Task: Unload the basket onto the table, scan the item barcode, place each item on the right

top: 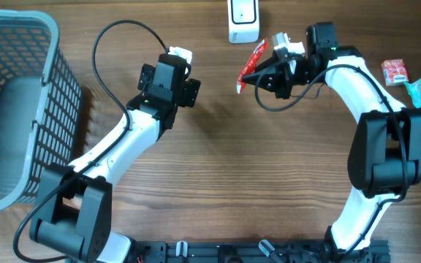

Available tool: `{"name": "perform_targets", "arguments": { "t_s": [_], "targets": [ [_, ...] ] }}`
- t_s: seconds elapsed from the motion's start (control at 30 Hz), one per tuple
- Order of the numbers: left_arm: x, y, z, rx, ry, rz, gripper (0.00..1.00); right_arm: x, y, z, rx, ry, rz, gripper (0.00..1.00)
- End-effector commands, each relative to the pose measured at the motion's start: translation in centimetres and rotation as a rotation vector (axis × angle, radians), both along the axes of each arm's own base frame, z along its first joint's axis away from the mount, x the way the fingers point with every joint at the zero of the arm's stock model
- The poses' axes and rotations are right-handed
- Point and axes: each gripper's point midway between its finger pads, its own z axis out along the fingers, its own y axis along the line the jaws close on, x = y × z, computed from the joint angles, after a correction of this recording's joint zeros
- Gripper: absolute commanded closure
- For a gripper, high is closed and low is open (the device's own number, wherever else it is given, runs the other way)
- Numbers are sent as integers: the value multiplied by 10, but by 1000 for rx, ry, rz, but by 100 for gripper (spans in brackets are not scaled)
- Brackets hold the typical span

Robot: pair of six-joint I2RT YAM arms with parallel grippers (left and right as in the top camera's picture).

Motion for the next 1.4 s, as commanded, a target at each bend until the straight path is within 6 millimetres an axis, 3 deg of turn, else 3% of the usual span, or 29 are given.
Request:
{"name": "perform_targets", "arguments": {
  "t_s": [0.0, 0.3, 0.9, 1.2, 1.37],
  "targets": [
    [2, 3, 17, 2, -40, 6, 0, -2, 0, 38, 82, -222, 26, 96],
    [2, 3, 17, 2, -40, 6, 0, -21, -1, 113, 112, -613, 38, 95],
    [3, 3, 17, 2, -40, 6, 0, -20, 0, 160, 153, -1161, 55, 96],
    [2, 3, 17, 2, -40, 6, 0, -56, 4, 209, 187, -1417, 79, 96],
    [3, 3, 17, 2, -40, 6, 0, -87, 13, 230, 221, -1469, 111, 95]
  ]
}}
